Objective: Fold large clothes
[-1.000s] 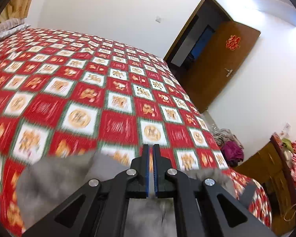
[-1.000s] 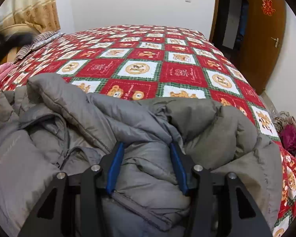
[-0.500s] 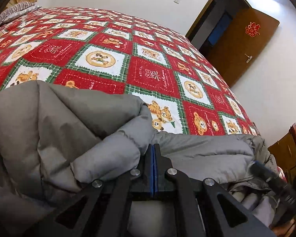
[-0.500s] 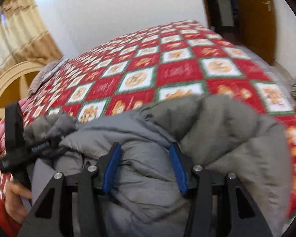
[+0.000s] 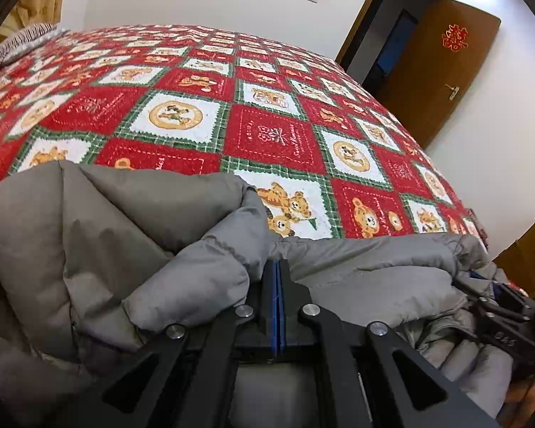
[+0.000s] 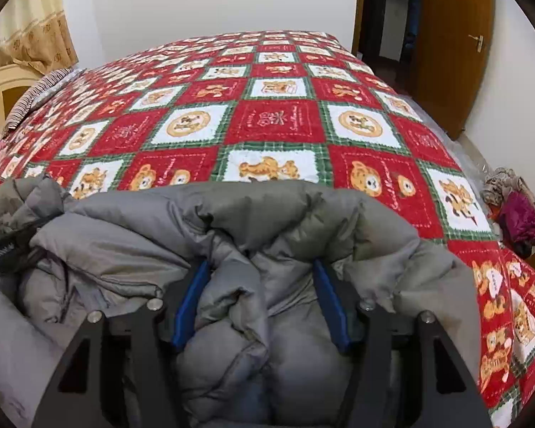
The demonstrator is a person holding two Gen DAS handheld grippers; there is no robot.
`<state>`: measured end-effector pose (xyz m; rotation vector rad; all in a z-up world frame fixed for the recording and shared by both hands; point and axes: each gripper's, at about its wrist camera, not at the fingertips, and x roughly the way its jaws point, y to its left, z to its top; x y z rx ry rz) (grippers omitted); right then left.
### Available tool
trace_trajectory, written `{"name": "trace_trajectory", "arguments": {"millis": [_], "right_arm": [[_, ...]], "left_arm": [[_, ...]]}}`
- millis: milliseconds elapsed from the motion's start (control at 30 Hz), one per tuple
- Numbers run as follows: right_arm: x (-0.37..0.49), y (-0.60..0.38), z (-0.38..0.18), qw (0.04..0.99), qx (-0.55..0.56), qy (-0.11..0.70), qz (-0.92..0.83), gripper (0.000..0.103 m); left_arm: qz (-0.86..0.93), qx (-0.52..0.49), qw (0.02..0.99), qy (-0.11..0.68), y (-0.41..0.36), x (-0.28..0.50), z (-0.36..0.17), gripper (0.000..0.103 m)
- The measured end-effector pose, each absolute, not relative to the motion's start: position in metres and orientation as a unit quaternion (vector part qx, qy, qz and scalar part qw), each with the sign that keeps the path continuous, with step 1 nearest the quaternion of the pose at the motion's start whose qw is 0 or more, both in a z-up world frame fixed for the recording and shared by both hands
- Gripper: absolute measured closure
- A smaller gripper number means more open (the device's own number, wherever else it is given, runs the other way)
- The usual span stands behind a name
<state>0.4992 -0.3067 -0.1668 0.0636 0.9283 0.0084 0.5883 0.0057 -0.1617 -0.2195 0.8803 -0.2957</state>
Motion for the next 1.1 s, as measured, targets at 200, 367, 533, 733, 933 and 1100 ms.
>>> {"name": "trace_trajectory", "arguments": {"millis": [200,367,533,733,933,1100], "right_arm": [[0.475,-0.291,-0.115,0.918,0.021,0.396,0.016,0.089],[0.512,-0.247,-0.139,0.896,-0.041,0.44,0.051,0.083],[0.511,-0.25,-0.174,0.893,-0.042,0.443,0.065,0.082],[0.516,-0.278,-0.177,0.891,0.062,0.436,0.108,0.084],[0.497,-0.297,-0.142,0.905,0.11,0.403,0.083,0.074],[0.506,-0.307,-0.165,0.891,0.098,0.438,0.07,0.068]], "left_arm": [[-0.131,-0.082,0.894,0.42,0.0,0.587,-0.161,0.1],[-0.129,-0.077,0.895,0.419,0.0,0.587,-0.162,0.1],[-0.134,-0.086,0.894,0.419,0.003,0.587,-0.163,0.1],[-0.185,-0.216,0.857,0.429,0.034,0.6,-0.176,0.101],[-0.165,-0.163,0.862,0.45,0.033,0.592,-0.147,0.101],[-0.146,-0.147,0.877,0.433,0.048,0.585,-0.145,0.1]]}}
